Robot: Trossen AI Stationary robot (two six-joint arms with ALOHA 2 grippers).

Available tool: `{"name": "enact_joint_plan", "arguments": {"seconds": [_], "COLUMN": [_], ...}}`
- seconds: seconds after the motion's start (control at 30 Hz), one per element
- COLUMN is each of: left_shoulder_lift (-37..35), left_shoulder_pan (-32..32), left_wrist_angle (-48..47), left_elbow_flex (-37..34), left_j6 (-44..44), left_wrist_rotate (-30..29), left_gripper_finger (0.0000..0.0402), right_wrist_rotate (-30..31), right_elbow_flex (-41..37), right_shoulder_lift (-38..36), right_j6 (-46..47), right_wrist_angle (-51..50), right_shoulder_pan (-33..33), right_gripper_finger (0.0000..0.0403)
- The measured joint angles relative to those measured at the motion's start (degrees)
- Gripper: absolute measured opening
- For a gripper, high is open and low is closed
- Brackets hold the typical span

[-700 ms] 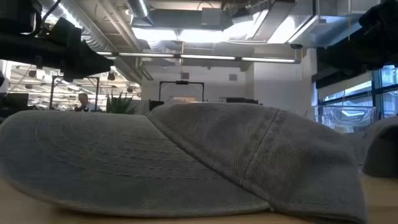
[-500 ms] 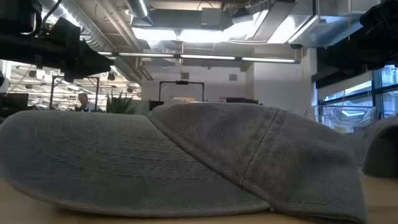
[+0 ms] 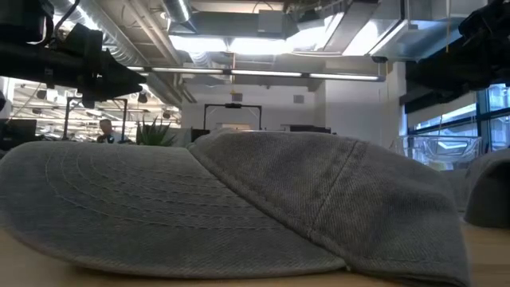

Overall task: Pick & Place hat
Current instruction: Put the right gray cap into the left transparent bin

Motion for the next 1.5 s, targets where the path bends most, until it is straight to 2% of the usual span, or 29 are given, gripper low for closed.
{"name": "enact_joint_plan", "arguments": {"seconds": [0.2, 0.47, 0.63, 0.8, 0.97, 1.03, 1.23, 1.37, 1.5], "left_shoulder_lift": [0.0, 0.0, 0.0, 0.0, 0.0, 0.0, 0.0, 0.0, 0.0], "left_shoulder_pan": [0.0, 0.0, 0.0, 0.0, 0.0, 0.0, 0.0, 0.0, 0.0], "left_wrist_angle": [0.0, 0.0, 0.0, 0.0, 0.0, 0.0, 0.0, 0.0, 0.0], "left_elbow_flex": [0.0, 0.0, 0.0, 0.0, 0.0, 0.0, 0.0, 0.0, 0.0], "left_j6": [-0.1, -1.5, -1.5, -1.5, -1.5, -1.5, -3.0, -3.1, -3.1], "left_wrist_rotate": [-0.4, 0.9, 1.1, 1.1, 1.1, 1.4, 6.6, 10.5, 10.4], "left_gripper_finger": [0.0163, 0.0208, 0.0214, 0.0213, 0.0213, 0.0212, 0.0214, 0.0212, 0.0210], "right_wrist_rotate": [5.7, 12.2, 12.6, 13.5, 21.5, 19.9, 7.4, 6.0, 5.0], "right_elbow_flex": [0.0, 0.0, 0.0, 0.0, 0.0, 0.0, 0.5, 4.0, 10.8], "right_shoulder_lift": [0.0, 0.0, 0.0, 0.0, 0.0, 0.0, 0.5, 4.2, 12.0], "right_j6": [0.8, 0.6, 0.7, 1.1, 3.8, 4.2, 5.8, 3.7, 1.1], "right_wrist_angle": [0.0, 0.0, 0.0, 0.0, 0.0, 0.0, 2.6, 3.3, 2.6], "right_shoulder_pan": [0.0, 0.0, 0.0, 0.0, 0.0, 0.0, 0.0, 0.0, 0.0], "right_gripper_finger": [0.0178, 0.0178, 0.0180, 0.0222, 0.0281, 0.0296, 0.0307, 0.0307, 0.0307]}}
